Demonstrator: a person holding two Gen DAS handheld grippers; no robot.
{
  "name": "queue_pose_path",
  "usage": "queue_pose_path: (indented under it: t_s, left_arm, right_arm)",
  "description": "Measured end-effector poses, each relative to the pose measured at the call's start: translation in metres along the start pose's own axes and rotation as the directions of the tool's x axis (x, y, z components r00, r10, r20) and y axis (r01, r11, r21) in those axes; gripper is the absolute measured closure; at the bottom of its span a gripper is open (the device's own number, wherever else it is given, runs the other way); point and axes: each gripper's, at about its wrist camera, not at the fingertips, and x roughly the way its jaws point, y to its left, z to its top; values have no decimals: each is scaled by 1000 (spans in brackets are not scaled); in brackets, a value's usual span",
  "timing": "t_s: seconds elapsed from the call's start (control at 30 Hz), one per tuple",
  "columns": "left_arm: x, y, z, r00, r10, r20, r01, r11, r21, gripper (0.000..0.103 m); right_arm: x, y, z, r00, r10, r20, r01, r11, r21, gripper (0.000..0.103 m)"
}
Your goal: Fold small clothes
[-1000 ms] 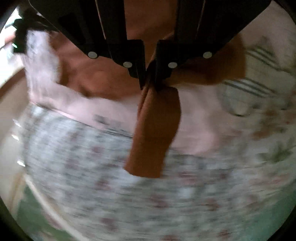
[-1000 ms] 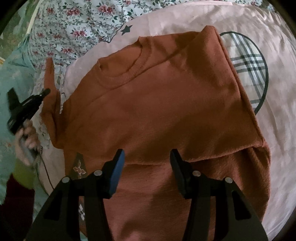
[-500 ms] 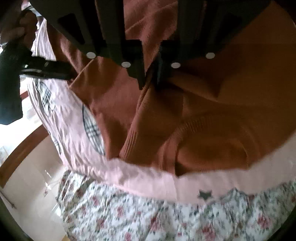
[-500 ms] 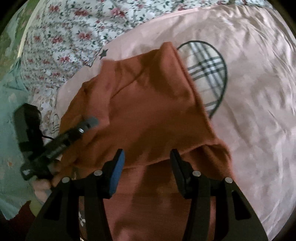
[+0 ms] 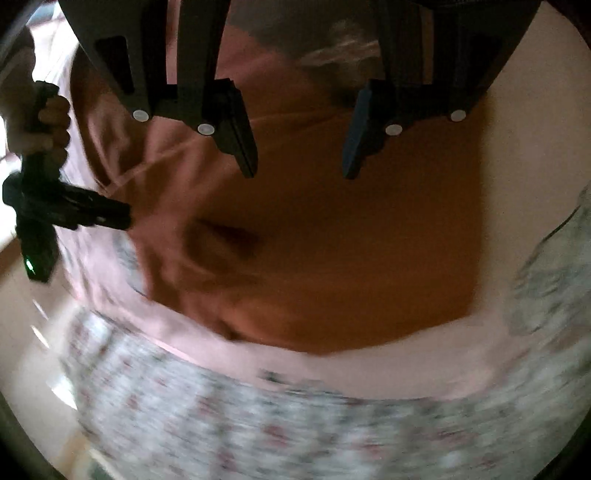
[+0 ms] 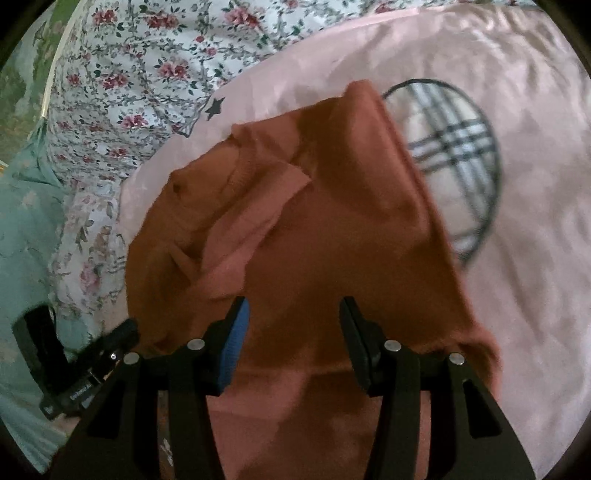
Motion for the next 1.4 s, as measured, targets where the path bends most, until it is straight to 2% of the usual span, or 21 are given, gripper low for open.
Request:
queue_pose_path:
  t_s: [0.13,0.2,0.37,0.43,0.47,0.57,0.7,0.77,0.87,0.97,1.07,1.13,1.17,1.2,1.27,1.33,1.4]
  left_arm:
    - [-7,52,-6,994,110,6,-108,985,-132,55]
    - [-7,72,-7,989,145,1,-143,974,-178,55]
    - [1,95,-9,986,163,-35,-166,964,-207,55]
    - [8,97,-11,984,168,-56,-176,964,-199,55]
    - [12,97,-12,984,166,-65,-176,965,-196,55]
    - [20,96,-13,982,167,-83,-180,965,-189,55]
    - [21,96,-16,986,146,-84,-161,966,-203,53]
    - [22,94,-17,987,136,-89,-152,968,-202,52]
    - [25,90,-18,985,142,-97,-157,971,-178,53]
    - [24,88,-14,987,126,-103,-143,974,-175,53]
    - [16,92,-9,990,110,-87,-125,975,-183,52]
    - [13,96,-1,992,99,-72,-111,975,-192,49]
    - [13,98,1,992,99,-72,-111,975,-194,48]
    - [15,99,6,992,100,-76,-113,975,-194,48]
    - [24,103,17,991,99,-88,-115,974,-197,48]
    - [31,106,26,990,103,-95,-121,970,-212,48]
    - [35,110,30,992,87,-94,-107,966,-235,47]
  right_arm:
    - [32,10,13,999,34,-30,-34,999,7,55]
    - [49,11,21,997,46,-55,-45,999,25,63]
    - [68,18,38,996,67,-53,-64,996,59,68]
    - [73,21,42,996,61,-64,-58,997,50,83]
    - [75,22,44,996,54,-69,-51,998,44,96]
    - [54,27,45,999,40,-12,-39,999,22,96]
    - [-6,24,30,990,53,133,-55,998,18,97]
    - [-15,16,17,991,9,130,-12,1000,28,97]
    - [-6,-1,-7,997,-70,38,69,997,23,97]
    - [-2,-19,-19,991,-137,-14,137,989,50,97]
    - [-18,-31,-15,990,-135,44,131,988,83,96]
    - [-31,-33,-3,982,-155,113,147,986,73,95]
    - [-35,-33,5,979,-157,130,150,987,62,89]
    - [-34,-33,15,978,-162,135,157,987,46,77]
    - [-28,-32,30,975,-171,142,171,985,15,61]
    - [-12,-31,43,977,-175,121,178,984,-15,61]
    - [7,-29,48,983,-174,65,177,983,-40,61]
